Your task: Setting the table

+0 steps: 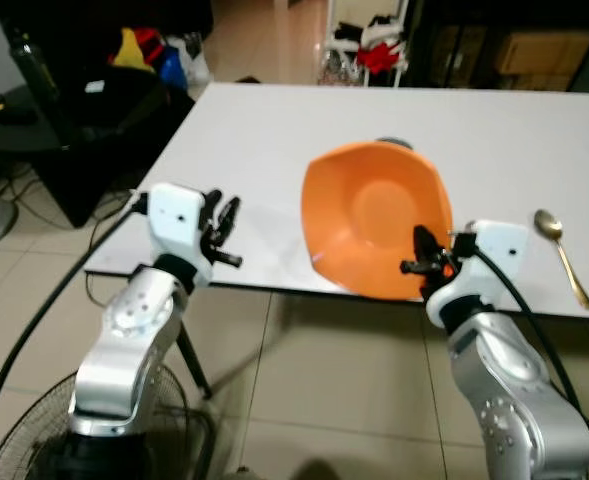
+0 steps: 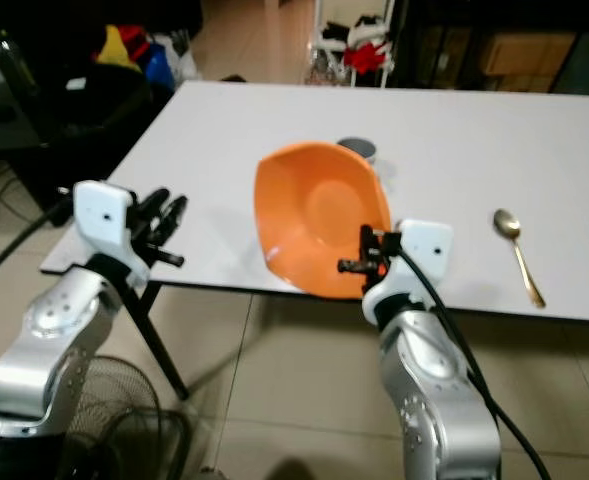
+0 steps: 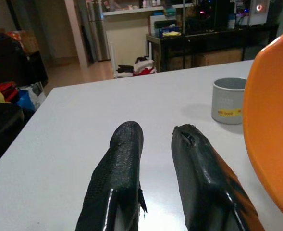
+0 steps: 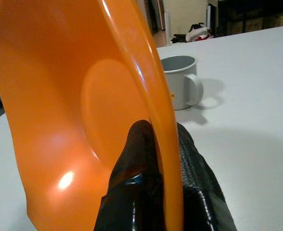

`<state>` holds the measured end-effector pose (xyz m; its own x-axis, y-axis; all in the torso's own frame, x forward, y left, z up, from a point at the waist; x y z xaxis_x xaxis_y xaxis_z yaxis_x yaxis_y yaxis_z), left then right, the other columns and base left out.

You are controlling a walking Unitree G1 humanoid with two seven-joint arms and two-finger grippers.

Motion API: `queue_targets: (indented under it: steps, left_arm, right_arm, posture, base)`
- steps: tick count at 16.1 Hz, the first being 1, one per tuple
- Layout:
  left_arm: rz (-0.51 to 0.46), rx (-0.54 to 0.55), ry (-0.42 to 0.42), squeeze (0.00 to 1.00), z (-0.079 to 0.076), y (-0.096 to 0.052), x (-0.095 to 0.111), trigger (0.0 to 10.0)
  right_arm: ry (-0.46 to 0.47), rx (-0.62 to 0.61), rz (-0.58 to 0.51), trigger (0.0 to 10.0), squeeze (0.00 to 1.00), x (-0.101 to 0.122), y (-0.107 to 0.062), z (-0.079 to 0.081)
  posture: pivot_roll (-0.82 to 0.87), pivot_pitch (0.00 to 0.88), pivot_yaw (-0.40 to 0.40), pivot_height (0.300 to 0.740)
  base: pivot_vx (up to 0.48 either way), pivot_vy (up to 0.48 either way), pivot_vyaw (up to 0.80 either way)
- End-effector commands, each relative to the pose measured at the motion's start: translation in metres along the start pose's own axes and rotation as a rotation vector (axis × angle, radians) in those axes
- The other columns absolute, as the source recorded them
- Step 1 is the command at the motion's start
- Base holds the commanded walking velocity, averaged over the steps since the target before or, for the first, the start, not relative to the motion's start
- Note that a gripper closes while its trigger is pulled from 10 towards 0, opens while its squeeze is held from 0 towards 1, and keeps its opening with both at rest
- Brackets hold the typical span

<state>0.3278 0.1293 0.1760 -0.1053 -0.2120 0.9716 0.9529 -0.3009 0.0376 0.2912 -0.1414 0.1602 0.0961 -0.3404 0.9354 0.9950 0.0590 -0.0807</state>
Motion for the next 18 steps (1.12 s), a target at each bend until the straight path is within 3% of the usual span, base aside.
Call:
queue_targets:
  steps: [1,3,8,18]
  left_arm:
    - [-0.005,-0.006,0.01,0.0,-0.002,0.0,0.001,10.0]
    - [-0.008,-0.012,0.011,0.0,-0.003,0.0,0.002,10.0]
    - [-0.009,-0.038,0.003,0.0,-0.009,-0.002,0.0,10.0]
    - [-0.002,-0.078,0.004,0.0,-0.017,-0.006,-0.003,10.0]
  right_arm:
    - [0.007,0.001,-0.018,10.0,0.0,0.007,0.0,-0.001]
    - [0.008,0.0,-0.009,10.0,0.0,0.005,0.0,-0.002]
    - [0.012,-0.018,0.014,10.0,0.0,0.002,0.001,-0.006]
    - [0.052,0.009,0.091,10.0,0.0,-0.006,-0.002,-0.008]
  posture:
    - [-0.01,0.03,0.066,0.74]
    - [-0.01,0.03,0.066,0.74]
    - [-0.01,0.031,0.068,0.74]
    - [-0.01,0.034,0.071,0.74]
  base:
    - [0.0,0.0,0.0]
    - [0.0,0.0,0.0]
    - [0.261,0.0,-0.77]
    - [0.285,0.0,0.0]
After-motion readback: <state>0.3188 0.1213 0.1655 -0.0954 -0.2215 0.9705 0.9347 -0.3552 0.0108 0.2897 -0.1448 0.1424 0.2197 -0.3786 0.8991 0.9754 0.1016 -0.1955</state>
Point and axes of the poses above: a point about 5 cm out from each wrist's last joint towards the gripper, its own y axis pointing out of the wrist towards the gripper, its own x axis along the axis of the wrist's last joint, z = x × y, the point moved 5 cm from there along y, pointing out of the wrist towards the gripper, and after that the axes turned 9 degrees about y, right-handed, at the moved point
